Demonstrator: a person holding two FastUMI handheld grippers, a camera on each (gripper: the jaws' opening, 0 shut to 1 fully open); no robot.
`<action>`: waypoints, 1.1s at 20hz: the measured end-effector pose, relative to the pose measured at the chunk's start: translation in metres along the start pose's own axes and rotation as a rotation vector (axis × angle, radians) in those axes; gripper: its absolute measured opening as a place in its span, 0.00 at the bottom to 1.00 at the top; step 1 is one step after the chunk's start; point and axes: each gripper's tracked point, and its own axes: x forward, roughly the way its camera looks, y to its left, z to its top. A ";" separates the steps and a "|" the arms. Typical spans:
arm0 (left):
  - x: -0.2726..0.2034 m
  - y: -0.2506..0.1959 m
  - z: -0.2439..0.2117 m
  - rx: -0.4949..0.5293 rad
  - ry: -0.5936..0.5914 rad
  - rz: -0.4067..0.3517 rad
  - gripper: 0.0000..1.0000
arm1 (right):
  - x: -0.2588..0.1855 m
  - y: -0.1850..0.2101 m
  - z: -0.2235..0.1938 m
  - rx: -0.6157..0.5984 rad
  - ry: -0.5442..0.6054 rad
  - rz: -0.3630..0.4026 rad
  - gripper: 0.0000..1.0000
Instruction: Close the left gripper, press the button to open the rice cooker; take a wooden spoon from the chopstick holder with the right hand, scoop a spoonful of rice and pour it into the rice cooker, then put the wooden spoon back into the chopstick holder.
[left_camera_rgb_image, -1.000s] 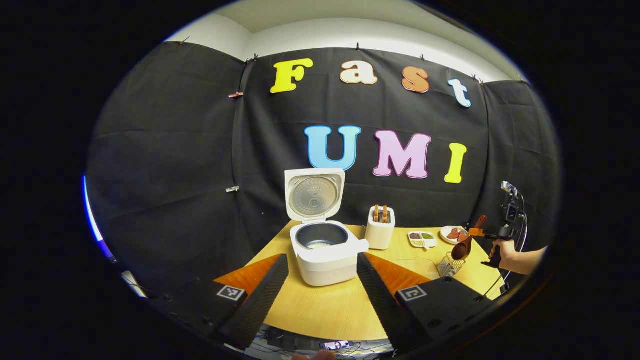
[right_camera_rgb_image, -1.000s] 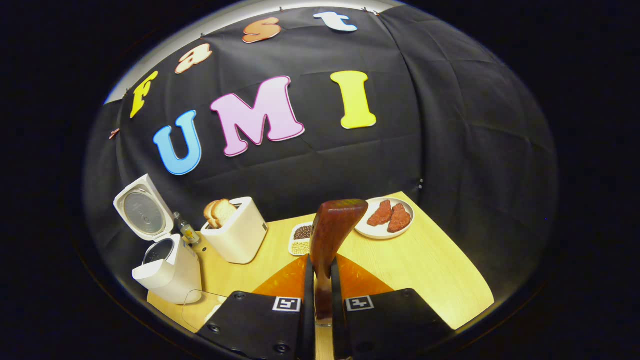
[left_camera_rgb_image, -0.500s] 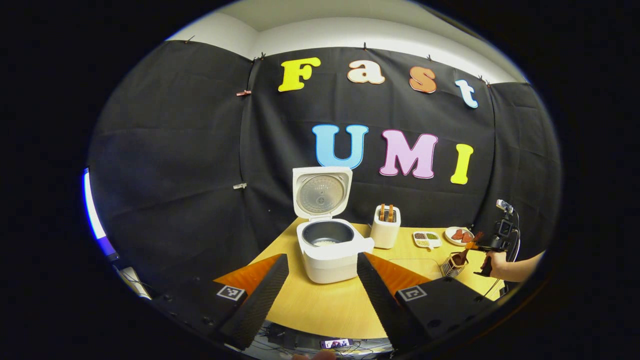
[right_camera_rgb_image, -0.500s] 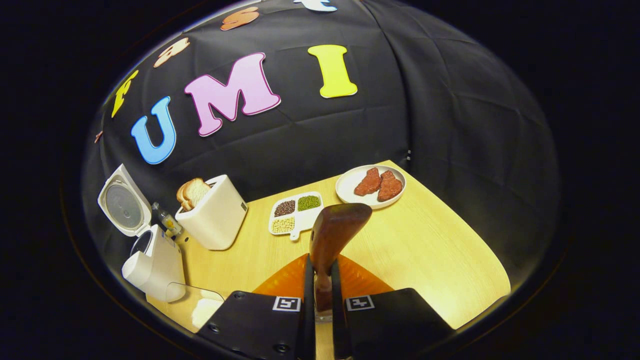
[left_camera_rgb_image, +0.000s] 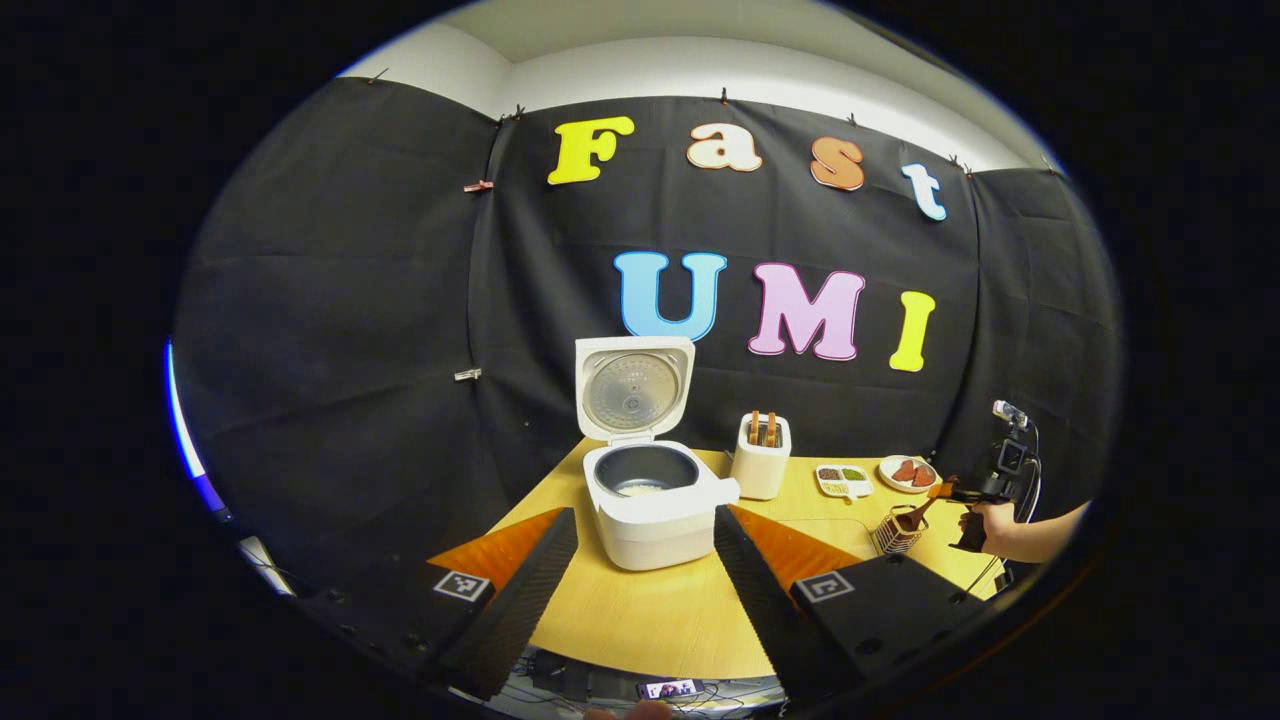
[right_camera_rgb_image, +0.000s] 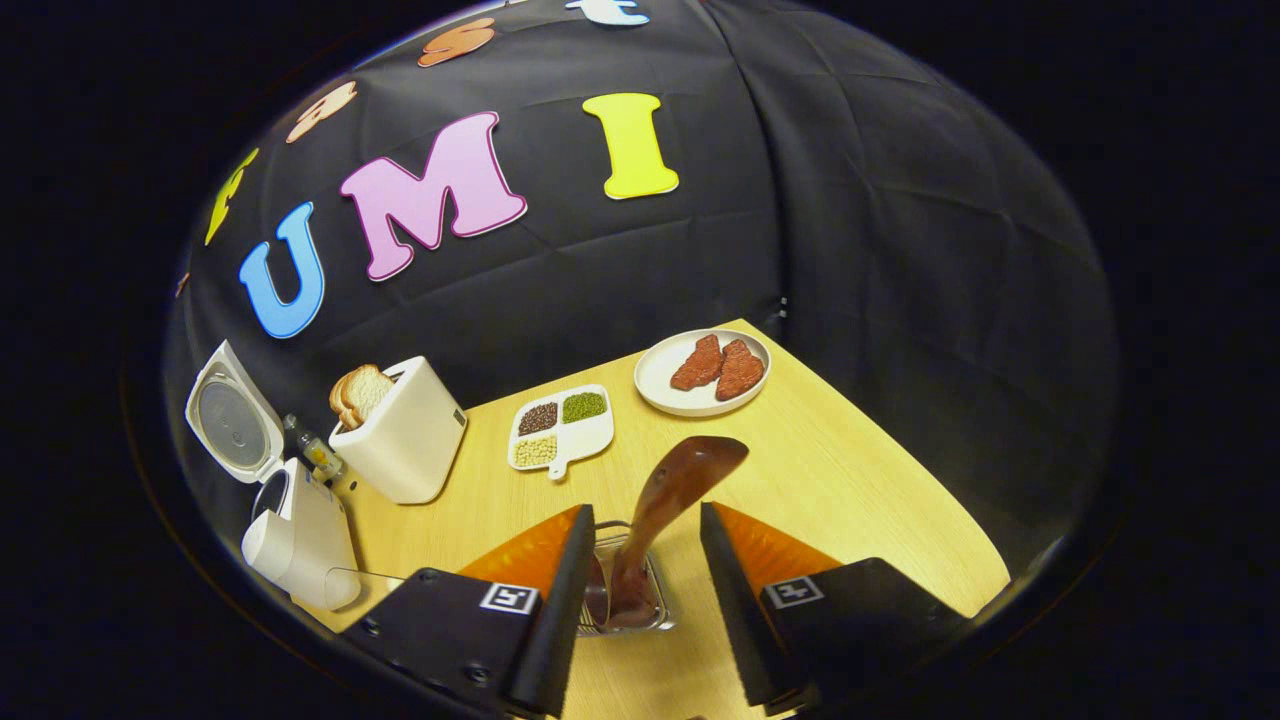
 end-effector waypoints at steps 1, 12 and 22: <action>0.000 0.000 0.002 -0.001 -0.004 -0.007 0.95 | -0.006 -0.002 0.002 -0.001 -0.006 -0.001 0.77; 0.023 0.008 0.024 -0.035 -0.064 -0.092 0.95 | -0.097 0.008 0.004 0.012 -0.088 0.000 0.99; 0.069 0.023 0.081 0.013 -0.177 -0.128 0.95 | -0.198 0.058 0.071 0.007 -0.286 0.100 0.98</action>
